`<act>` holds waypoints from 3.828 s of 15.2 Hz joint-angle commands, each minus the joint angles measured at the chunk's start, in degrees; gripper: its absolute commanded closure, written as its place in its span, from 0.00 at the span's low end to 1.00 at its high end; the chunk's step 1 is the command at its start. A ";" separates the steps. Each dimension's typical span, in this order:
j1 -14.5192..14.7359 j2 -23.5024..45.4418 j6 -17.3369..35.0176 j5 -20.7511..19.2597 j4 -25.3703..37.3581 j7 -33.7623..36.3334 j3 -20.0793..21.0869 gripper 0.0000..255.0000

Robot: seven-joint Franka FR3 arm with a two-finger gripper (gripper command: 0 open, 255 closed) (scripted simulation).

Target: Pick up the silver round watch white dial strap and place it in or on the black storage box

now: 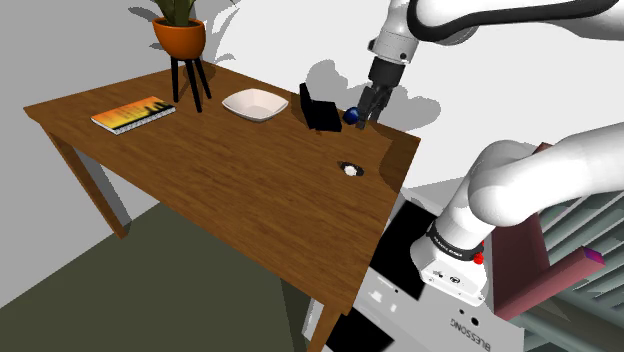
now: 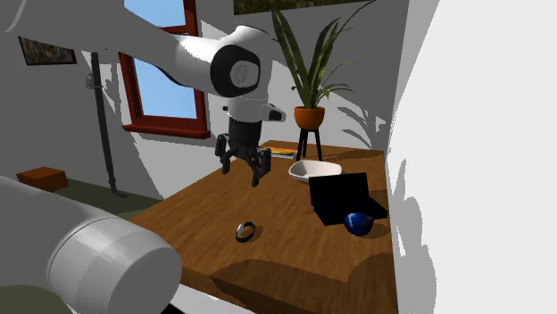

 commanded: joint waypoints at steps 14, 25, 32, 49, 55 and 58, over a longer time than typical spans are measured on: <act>3.25 10.21 21.58 1.62 -13.55 -10.65 -3.56 0.00; 3.24 10.21 21.57 1.61 -13.54 -10.65 -3.56 1.00; 3.24 10.21 21.57 1.61 -13.54 -10.65 -3.56 1.00; 2.32 2.73 5.49 0.17 -4.70 -7.28 -2.30 1.00; 2.29 1.55 0.47 0.01 -0.79 -6.38 -2.03 1.00; 2.31 1.19 -1.93 -0.03 1.29 -5.95 -1.92 1.00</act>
